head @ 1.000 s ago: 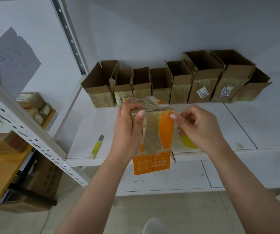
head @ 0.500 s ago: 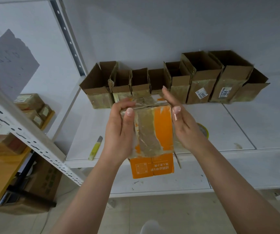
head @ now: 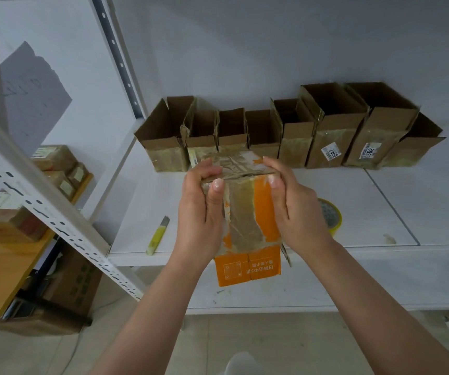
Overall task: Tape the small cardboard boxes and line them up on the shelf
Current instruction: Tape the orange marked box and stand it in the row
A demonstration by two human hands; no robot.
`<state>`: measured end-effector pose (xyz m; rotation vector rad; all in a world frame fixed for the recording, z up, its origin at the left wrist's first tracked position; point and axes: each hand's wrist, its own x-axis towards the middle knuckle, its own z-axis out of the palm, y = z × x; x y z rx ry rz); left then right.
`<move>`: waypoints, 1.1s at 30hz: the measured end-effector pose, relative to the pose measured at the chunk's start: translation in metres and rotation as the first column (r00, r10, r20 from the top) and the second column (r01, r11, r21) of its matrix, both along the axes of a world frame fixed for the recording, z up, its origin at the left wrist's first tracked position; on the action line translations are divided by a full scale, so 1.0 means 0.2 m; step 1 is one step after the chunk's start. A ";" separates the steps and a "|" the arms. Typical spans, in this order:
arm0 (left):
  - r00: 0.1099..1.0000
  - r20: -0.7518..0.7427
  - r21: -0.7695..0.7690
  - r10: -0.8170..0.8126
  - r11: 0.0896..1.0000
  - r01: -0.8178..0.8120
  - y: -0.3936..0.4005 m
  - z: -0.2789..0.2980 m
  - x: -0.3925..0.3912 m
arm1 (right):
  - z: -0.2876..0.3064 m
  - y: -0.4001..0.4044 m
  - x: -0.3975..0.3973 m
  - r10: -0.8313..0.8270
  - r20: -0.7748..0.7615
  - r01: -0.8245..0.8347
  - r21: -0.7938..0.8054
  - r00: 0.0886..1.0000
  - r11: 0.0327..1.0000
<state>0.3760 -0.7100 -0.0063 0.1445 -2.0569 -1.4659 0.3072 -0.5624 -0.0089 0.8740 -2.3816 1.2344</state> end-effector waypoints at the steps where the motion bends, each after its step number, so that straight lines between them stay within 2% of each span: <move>1: 1.000 0.002 -0.001 -0.007 1.000 0.007 -0.01 0.00 0.00 | 0.00 0.01 0.00 0.038 0.018 -0.038 -0.014 0.999 0.999; 7: 0.999 -0.020 -0.068 -0.051 0.996 0.049 -0.04 -0.03 -0.01 | -0.03 0.02 -0.01 0.052 0.016 -0.052 -0.015 0.999 0.999; 12: 0.987 -0.051 -0.109 -0.151 0.983 0.145 -0.09 -0.08 0.02 | -0.09 0.05 -0.01 0.233 0.033 -0.230 -0.059 0.972 0.971; 14: 0.977 -0.071 -0.145 -0.200 0.971 0.188 -0.08 -0.10 0.02 | -0.13 0.05 -0.01 0.228 0.023 -0.225 -0.084 0.973 0.971; 17: 0.973 -0.077 -0.115 -0.217 0.971 0.207 -0.09 -0.13 0.01 | -0.20 0.03 0.00 0.243 0.033 -0.238 -0.111 0.970 0.965; 23: 0.975 -0.039 -0.181 -0.218 0.961 0.208 -0.13 -0.19 0.01 | -0.25 0.04 0.00 0.232 0.052 -0.229 -0.052 0.971 0.972; 29: 0.977 -0.008 -0.382 -0.212 0.904 0.193 -0.15 -0.26 0.00 | -0.28 0.01 0.02 0.231 -0.029 -0.231 0.011 0.973 0.973; 33: 0.980 0.005 -0.357 -0.198 0.915 0.187 -0.15 -0.29 0.00 | -0.30 0.01 0.01 0.201 0.001 -0.201 0.021 0.980 0.979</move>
